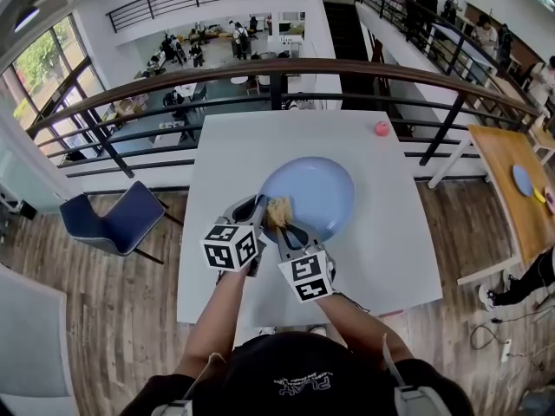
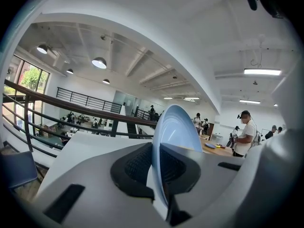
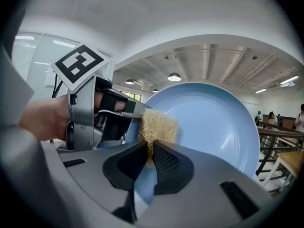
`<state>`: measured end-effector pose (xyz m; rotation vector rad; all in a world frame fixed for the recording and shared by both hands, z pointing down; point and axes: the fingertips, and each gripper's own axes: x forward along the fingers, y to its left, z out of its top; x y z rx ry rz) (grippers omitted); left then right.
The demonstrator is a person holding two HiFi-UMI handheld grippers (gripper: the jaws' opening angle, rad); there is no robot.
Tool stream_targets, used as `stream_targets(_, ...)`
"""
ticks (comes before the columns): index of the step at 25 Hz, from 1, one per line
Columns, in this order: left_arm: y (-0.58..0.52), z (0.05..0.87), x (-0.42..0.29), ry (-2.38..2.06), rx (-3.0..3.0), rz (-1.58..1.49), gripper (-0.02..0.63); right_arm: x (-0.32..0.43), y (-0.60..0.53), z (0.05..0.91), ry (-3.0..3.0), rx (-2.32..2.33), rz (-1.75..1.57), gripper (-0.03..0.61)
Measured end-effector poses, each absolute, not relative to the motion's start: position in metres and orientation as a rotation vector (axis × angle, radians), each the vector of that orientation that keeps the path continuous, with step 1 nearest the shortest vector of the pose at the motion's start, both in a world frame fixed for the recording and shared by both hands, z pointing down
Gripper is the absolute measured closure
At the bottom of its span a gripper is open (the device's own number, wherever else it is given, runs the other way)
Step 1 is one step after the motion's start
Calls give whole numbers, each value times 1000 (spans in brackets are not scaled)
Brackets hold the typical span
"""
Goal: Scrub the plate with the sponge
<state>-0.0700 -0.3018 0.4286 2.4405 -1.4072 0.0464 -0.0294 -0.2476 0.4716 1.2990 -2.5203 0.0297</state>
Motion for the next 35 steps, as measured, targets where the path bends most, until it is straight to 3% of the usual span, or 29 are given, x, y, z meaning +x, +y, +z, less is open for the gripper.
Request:
stream_targets(12, -302, 430, -74, -1410, 2419, 26, 586, -28, -237, 492, -2452, 1252, -1, 534)
stream_targets(35, -289, 424, -79, -1385, 2433, 13, 586, 55, -246, 505, -2309, 1457, 78, 534)
